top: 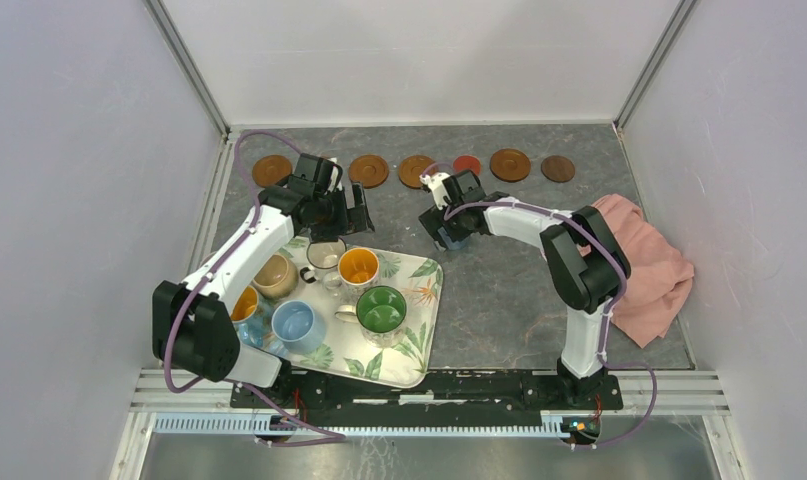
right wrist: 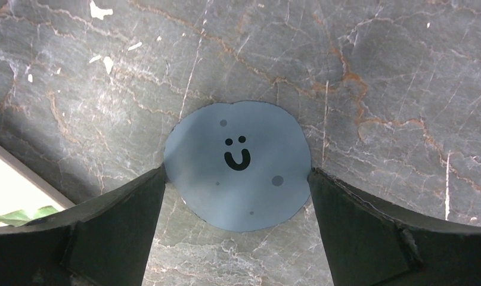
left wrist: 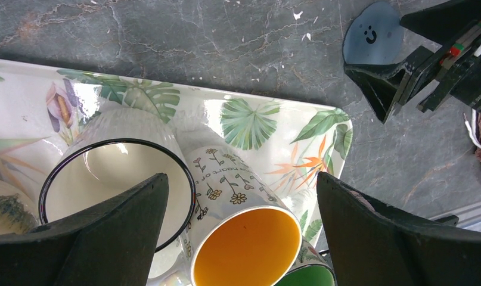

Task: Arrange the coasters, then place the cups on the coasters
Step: Move the coaster to the center of the board.

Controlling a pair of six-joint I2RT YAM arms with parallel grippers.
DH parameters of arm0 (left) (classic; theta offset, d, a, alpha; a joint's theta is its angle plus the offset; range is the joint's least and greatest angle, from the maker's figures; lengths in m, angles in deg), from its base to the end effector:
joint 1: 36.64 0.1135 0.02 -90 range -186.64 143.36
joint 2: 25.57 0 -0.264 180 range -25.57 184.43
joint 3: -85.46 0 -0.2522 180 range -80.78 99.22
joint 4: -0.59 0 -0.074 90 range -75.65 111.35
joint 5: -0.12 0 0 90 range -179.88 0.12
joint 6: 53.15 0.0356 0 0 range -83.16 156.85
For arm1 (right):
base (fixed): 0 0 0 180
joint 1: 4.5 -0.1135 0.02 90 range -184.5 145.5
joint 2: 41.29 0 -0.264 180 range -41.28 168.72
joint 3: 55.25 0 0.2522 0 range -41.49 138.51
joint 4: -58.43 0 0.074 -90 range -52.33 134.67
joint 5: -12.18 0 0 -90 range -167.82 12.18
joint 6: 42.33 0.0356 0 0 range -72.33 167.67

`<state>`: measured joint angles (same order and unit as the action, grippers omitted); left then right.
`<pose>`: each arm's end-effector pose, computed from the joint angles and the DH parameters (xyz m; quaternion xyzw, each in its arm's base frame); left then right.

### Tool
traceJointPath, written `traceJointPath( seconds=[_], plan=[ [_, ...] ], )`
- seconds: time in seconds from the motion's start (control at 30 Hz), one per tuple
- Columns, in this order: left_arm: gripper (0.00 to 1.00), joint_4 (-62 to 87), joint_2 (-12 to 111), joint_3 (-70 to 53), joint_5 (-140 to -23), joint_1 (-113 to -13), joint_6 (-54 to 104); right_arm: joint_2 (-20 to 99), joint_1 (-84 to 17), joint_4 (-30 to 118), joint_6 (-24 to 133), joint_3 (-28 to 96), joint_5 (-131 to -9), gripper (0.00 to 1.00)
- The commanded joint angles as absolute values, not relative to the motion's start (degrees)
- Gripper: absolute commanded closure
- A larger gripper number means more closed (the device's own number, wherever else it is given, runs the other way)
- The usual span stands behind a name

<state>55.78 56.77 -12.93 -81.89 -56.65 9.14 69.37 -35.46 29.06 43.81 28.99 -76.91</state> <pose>0.2785 -0.1067 0.2814 -0.0437 0.9530 -0.1792 0.2404 0.3433 0.2066 0.1577 -0.2882 0.9113 0.0763 0.2841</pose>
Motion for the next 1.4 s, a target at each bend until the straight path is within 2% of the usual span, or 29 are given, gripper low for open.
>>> traceJointPath(
  seconds=[0.0,0.23,0.53,0.87,1.37],
  plan=[
    [0.00,54.0,56.9,-13.0,-80.5,-56.6,12.4,71.9,-34.0,29.6,45.4,32.7,-78.7,0.02],
    [0.00,54.0,56.7,-13.3,-80.3,-56.5,12.8,73.8,-33.4,26.9,45.9,36.0,-80.9,0.02],
    [0.00,54.0,56.7,-13.2,-80.0,-56.3,13.3,71.7,-31.7,28.3,49.5,30.9,-85.7,0.02],
    [0.00,54.0,56.3,-13.6,-79.9,-56.3,13.5,71.5,-22.3,27.5,57.6,30.8,-89.8,0.03],
    [0.00,54.0,55.6,-13.6,-78.6,-56.2,13.3,72.7,-6.3,24.8,61.0,33.2,-93.1,0.04]
  ],
)
